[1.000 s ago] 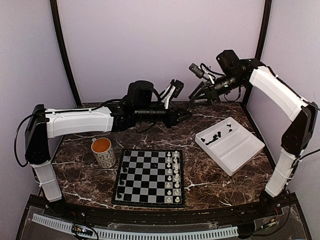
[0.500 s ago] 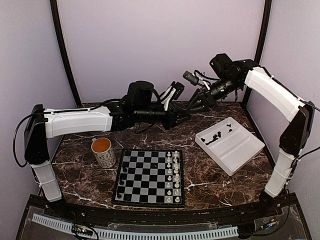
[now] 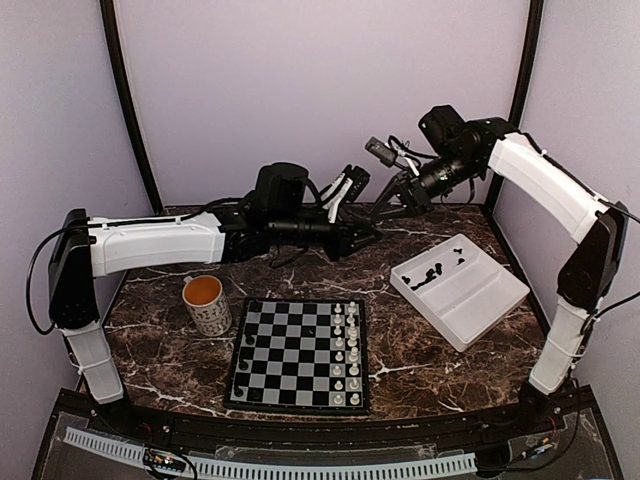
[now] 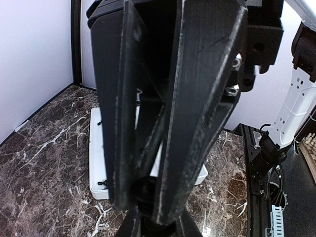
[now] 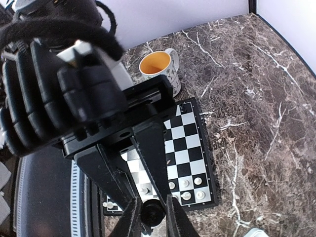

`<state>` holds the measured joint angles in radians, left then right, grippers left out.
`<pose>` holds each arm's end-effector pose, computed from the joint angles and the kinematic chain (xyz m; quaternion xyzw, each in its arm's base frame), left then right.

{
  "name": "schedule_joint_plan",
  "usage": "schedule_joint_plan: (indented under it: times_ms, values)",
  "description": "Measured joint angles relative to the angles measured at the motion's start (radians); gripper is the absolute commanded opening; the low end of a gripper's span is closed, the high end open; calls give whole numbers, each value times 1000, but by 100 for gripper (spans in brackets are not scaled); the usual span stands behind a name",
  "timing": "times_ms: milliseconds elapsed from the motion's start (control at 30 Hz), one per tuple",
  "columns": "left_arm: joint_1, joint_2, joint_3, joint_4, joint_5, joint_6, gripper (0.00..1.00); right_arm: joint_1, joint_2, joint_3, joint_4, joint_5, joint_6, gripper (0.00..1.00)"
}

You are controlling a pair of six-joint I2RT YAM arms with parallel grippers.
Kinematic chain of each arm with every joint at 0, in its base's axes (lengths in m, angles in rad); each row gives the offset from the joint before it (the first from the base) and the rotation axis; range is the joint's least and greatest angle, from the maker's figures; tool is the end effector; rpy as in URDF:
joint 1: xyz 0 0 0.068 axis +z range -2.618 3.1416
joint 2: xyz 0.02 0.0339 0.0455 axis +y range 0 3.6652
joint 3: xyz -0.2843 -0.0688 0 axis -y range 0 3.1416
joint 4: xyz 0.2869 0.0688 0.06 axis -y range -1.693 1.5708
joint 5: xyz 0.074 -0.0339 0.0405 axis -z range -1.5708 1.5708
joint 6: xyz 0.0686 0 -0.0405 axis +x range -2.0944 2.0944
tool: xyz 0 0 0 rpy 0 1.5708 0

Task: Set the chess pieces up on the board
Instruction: Pass from the left arm to the right, then place the queen at d8.

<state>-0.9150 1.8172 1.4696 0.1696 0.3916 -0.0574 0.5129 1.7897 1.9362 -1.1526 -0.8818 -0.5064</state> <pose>0.2931 -0.4239 0.3236 0.4264 0.6325 -0.4260 0.4865 0.3398 0.2521 0.3929 -0.5275 0.7002 0.4107 0.2506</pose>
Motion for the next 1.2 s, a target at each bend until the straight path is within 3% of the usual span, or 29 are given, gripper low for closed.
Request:
schedule_joint_plan:
  times_ms: [100,167,267,467,800,1033,1200]
  values:
    - [0,0,0,-5,-7,2,5,0,4,0,0,-4,-4,8]
    - [0,-2,0,-8,-11,3,14,0,5,0,0,-4,-6,6]
    - [-2,-6,-2,-11,-26,5,37,0,5,1,5,-4,-8,4]
    - [-4,-85,-78,-31,-96,35,54,9,17,12,14,27,-4,0]
    - [11,-529,-327,-227,-340,114,65,183,55,12,135,174,-10,0]
    - [285,-829,-530,-245,-535,108,73,382,138,-21,317,297,37,0]
    - [343,-929,-647,-201,-643,131,73,484,278,-21,413,373,73,0]
